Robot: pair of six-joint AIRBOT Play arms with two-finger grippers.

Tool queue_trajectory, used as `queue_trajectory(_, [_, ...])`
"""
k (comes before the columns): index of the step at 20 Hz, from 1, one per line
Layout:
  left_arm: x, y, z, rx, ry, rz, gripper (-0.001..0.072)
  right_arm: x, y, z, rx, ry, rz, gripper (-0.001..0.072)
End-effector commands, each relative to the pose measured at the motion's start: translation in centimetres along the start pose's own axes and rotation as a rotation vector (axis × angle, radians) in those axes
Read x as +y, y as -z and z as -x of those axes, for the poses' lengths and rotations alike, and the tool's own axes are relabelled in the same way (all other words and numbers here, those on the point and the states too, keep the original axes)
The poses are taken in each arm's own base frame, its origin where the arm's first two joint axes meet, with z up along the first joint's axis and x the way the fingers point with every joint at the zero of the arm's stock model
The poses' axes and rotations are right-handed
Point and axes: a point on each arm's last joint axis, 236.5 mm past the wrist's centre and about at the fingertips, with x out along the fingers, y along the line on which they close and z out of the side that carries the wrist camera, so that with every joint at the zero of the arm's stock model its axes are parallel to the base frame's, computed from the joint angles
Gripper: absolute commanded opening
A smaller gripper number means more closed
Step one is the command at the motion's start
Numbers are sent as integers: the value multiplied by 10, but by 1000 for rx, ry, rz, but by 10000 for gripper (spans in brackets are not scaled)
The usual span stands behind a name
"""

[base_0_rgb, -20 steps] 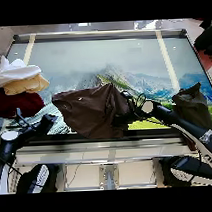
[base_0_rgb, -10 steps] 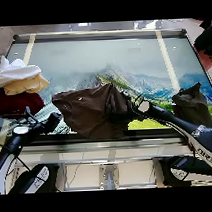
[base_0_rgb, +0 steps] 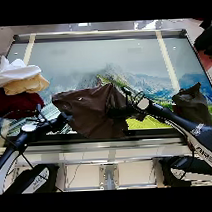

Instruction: Fold the shirts.

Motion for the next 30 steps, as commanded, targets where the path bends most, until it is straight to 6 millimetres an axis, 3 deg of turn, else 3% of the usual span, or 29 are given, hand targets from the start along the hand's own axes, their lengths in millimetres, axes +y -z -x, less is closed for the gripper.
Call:
queue_trajectory(1, [-8, 12, -3, 40, 18, -21, 408, 0, -6, 0, -25, 4, 1, 504])
queue_trajectory(8, [-14, 23, -6, 70, 26, -53, 408, -13, 36, 5, 158, 55, 79, 507])
queue_trajectory(12, [-14, 23, -6, 70, 26, -53, 408, -7, 55, 9, 245, 33, 77, 507])
queue_trajectory(14, [-14, 23, -6, 70, 26, -53, 408, -4, 55, 10, 248, 24, 73, 507])
queue_trajectory(19, [-14, 23, -6, 70, 26, -53, 408, 1, 21, -6, 74, 52, 33, 506])
queue_trajectory(22, [-14, 23, -6, 70, 26, -53, 408, 1, 31, -22, 88, 67, 27, 496])
queue_trajectory(23, [-14, 23, -6, 70, 26, -53, 408, -3, 36, -25, 109, 73, 19, 432])
queue_trajectory(24, [-14, 23, -6, 70, 26, -53, 408, -5, 38, -27, 118, 77, 17, 307])
queue_trajectory(25, [-15, 23, -6, 70, 27, -51, 405, -6, 37, -26, 116, 80, 19, 101])
queue_trajectory(26, [-15, 23, -6, 69, 30, -47, 359, -5, 33, -25, 107, 79, 26, 6])
queue_trajectory(28, [-17, 22, -6, 65, 34, -45, 18, 4, 21, -18, 77, 72, 61, 7])
queue_trajectory(30, [-27, 9, -2, 35, 52, -56, 12, 21, 0, 0, 29, 70, 152, 6])
